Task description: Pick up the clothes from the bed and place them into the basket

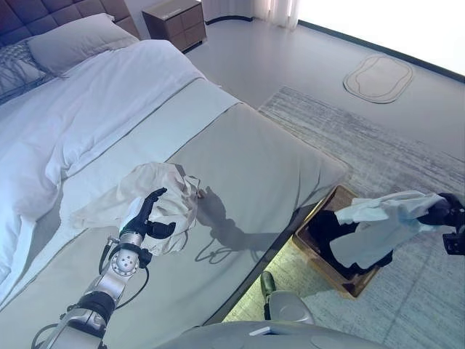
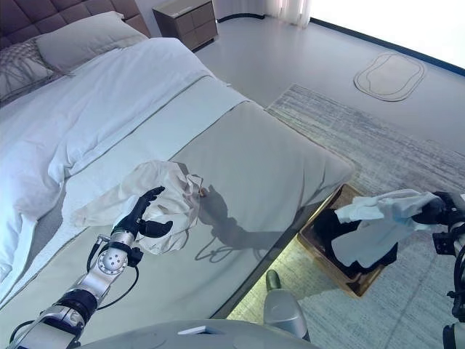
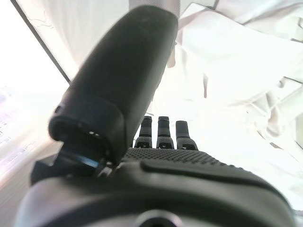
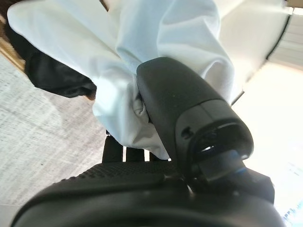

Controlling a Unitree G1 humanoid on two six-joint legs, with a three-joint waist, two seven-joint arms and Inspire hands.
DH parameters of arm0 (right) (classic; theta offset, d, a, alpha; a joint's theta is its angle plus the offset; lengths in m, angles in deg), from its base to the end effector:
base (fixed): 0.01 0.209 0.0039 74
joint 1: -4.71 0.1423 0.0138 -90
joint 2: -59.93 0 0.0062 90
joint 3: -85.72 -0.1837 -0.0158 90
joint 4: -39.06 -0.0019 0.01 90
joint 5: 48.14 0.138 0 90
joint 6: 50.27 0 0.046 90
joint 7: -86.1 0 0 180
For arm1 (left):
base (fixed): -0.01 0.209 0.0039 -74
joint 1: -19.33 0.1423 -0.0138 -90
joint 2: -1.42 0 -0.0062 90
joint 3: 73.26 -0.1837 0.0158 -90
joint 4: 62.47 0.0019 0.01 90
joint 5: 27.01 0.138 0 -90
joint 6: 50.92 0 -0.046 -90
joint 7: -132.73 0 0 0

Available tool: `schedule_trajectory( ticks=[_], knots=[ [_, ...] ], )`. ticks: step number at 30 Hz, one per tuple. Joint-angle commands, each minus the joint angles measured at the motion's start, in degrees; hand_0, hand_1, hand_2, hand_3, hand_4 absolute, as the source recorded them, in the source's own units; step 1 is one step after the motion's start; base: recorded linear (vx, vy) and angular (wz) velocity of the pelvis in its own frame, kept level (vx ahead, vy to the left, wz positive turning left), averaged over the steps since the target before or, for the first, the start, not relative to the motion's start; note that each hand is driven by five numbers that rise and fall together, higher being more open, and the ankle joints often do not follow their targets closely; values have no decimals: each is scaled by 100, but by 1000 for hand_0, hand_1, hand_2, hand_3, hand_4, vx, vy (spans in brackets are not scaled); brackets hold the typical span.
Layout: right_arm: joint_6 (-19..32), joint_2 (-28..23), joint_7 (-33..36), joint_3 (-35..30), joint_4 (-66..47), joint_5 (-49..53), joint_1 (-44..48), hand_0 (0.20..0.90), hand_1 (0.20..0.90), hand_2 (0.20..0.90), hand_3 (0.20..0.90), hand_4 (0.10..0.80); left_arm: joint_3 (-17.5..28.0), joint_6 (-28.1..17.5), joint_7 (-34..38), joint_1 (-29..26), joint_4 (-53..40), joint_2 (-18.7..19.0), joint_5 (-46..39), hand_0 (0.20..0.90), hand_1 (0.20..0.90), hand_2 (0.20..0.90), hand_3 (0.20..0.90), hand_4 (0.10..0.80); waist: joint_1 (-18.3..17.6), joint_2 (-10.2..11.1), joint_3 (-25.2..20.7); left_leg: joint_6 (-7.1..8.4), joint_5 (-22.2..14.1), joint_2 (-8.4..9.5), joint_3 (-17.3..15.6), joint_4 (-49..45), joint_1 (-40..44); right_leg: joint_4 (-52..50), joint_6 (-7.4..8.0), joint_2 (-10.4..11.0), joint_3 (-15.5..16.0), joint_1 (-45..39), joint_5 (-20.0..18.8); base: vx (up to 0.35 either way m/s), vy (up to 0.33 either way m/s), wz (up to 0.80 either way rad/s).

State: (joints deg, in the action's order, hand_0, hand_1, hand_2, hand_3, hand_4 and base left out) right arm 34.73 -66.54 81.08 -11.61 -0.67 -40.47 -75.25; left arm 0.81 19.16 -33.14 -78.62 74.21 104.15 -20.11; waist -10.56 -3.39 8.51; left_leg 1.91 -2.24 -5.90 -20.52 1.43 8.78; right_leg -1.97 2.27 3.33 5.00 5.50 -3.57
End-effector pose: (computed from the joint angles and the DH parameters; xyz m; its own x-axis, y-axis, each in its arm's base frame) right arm 0.1703 -0.4126 0.0742 0.6922 -0.5974 -0.4050 0.2536 0.7267 -0.6384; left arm 0.1863 0.2550 -0.0330 0.9563 0.1229 -0.2654 0.0828 0.7564 0.6488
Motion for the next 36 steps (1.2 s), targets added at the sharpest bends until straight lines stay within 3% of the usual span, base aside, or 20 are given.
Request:
schedule_trajectory(
  ticks=[1, 19, 26, 28, 31, 36],
  knots=[
    [232, -265, 621, 17, 315, -347, 872, 900, 900, 900, 900, 800, 58, -295, 227, -417, -98, 359, 70, 900, 900, 900, 900, 800, 108, 260, -241, 75, -427, -47, 103, -626, -240, -372, 284, 193, 64, -361, 509, -19, -10, 5],
    [284, -245, 735, 89, 345, -320, 942, 900, 900, 900, 900, 800, -2, -235, 221, -436, -263, 335, 64, 900, 900, 900, 900, 800, 127, 192, -173, 108, -376, -42, 114, -538, -224, -287, 280, 193, 83, -380, 477, -7, -2, 2],
    [318, -162, 683, 272, -228, -146, 1037, 900, 900, 900, 900, 800, 33, -60, 198, -376, -314, 257, 13, 900, 900, 900, 900, 800, 211, 216, -132, 123, -331, -24, 202, -485, -200, -279, 274, 218, 174, -456, 482, -2, -4, 0],
    [244, -96, 968, 358, -505, -115, 1163, 900, 900, 900, 900, 800, 17, 52, 162, -374, -319, 239, 53, 900, 900, 900, 900, 800, 278, 228, -109, 128, -301, -8, 273, -455, -213, -300, 266, 214, 229, -480, 514, -26, -28, 9],
    [104, 43, 1432, 838, -859, -745, 1717, 900, 900, 900, 900, 800, -114, 145, 211, -426, -245, 168, 35, 900, 900, 900, 900, 800, 467, 216, -34, 158, -231, 18, 438, -445, -300, -344, 236, 233, 355, -495, 563, -43, -9, 11],
    [-311, 297, 1432, 1658, -1048, -667, 2637, 900, 900, 900, 900, 800, -139, 30, 271, -398, -126, 39, -4, 900, 900, 900, 900, 800, 788, 197, 81, 197, -136, 97, 722, -399, -400, -307, 191, 301, 564, -594, 609, -11, 5, 23]
  ],
)
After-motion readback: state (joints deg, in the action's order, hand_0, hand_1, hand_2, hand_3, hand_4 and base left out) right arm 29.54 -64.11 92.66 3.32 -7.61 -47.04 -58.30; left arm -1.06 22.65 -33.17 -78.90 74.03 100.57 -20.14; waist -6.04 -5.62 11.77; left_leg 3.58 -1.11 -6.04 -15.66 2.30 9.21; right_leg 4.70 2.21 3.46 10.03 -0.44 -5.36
